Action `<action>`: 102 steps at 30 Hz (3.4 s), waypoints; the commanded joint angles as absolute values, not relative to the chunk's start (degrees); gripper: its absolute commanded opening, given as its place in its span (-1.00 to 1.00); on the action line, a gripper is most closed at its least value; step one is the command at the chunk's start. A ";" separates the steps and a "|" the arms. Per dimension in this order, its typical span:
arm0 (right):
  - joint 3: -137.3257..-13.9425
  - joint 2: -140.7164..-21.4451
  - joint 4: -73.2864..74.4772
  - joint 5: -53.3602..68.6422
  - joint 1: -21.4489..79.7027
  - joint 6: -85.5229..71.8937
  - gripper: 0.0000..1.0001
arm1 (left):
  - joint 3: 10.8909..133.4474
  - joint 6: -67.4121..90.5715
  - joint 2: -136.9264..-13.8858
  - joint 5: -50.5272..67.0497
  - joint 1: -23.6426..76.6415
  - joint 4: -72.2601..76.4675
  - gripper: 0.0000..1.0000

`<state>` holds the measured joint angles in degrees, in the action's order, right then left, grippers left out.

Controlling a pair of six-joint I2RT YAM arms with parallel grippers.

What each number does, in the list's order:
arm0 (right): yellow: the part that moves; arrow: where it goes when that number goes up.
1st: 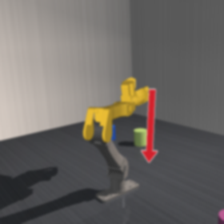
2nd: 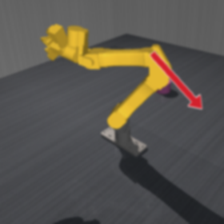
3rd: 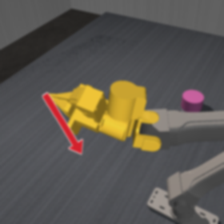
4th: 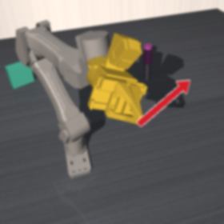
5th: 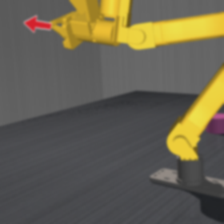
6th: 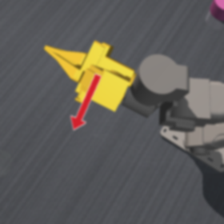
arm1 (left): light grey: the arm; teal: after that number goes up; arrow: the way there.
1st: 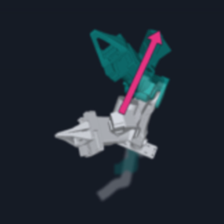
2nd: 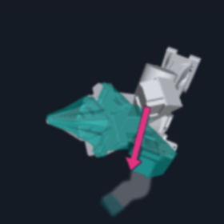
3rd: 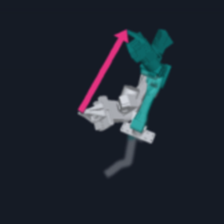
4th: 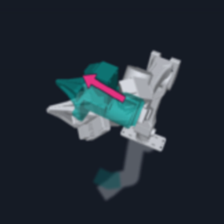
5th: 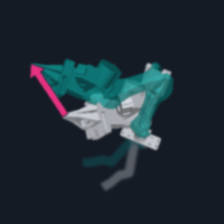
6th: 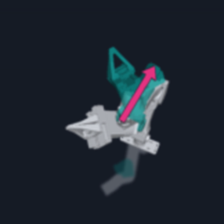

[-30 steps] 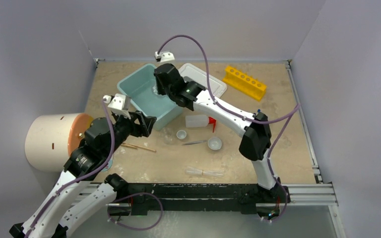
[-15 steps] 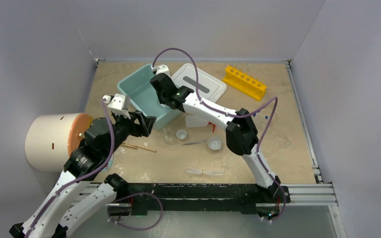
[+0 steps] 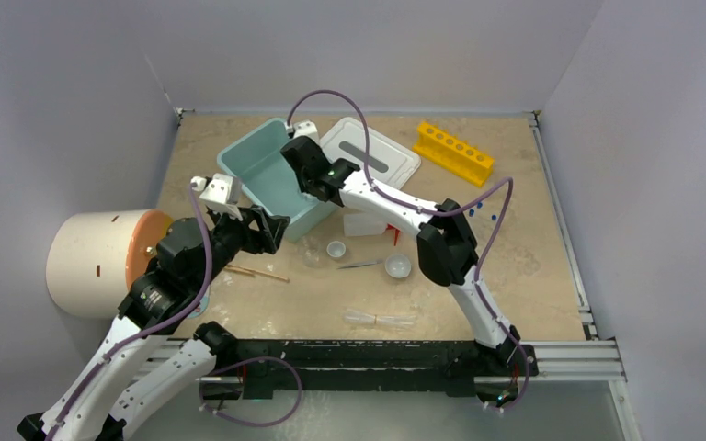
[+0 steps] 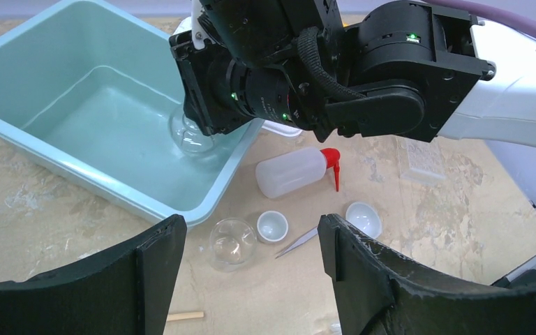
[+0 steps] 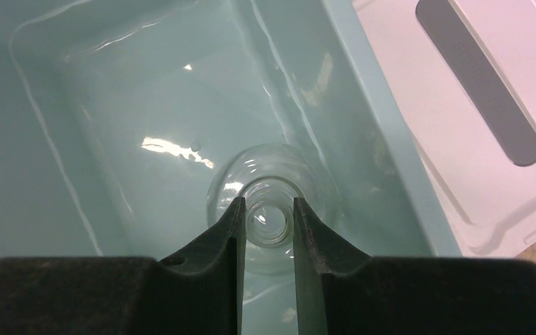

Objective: Organize the chemistry lab equipment

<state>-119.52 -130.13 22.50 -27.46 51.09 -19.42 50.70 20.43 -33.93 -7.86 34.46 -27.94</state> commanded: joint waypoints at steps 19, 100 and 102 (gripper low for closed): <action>-117.69 -131.52 23.40 -27.47 48.93 -20.53 -0.83 | 50.62 20.83 -34.23 -7.38 34.01 -26.06 0.40; -44.24 -82.36 -6.26 -4.61 30.47 -31.26 0.12 | 50.36 19.95 -41.07 -4.39 33.26 -25.58 0.40; -43.59 -83.66 -7.84 -3.53 29.81 -31.24 0.06 | 50.38 19.95 -41.20 -4.40 33.18 -25.50 0.40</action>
<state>-44.71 -82.48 -0.91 -8.82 31.38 -31.88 50.68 20.38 -41.10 -4.73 33.71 -27.92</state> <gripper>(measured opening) 0.555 0.703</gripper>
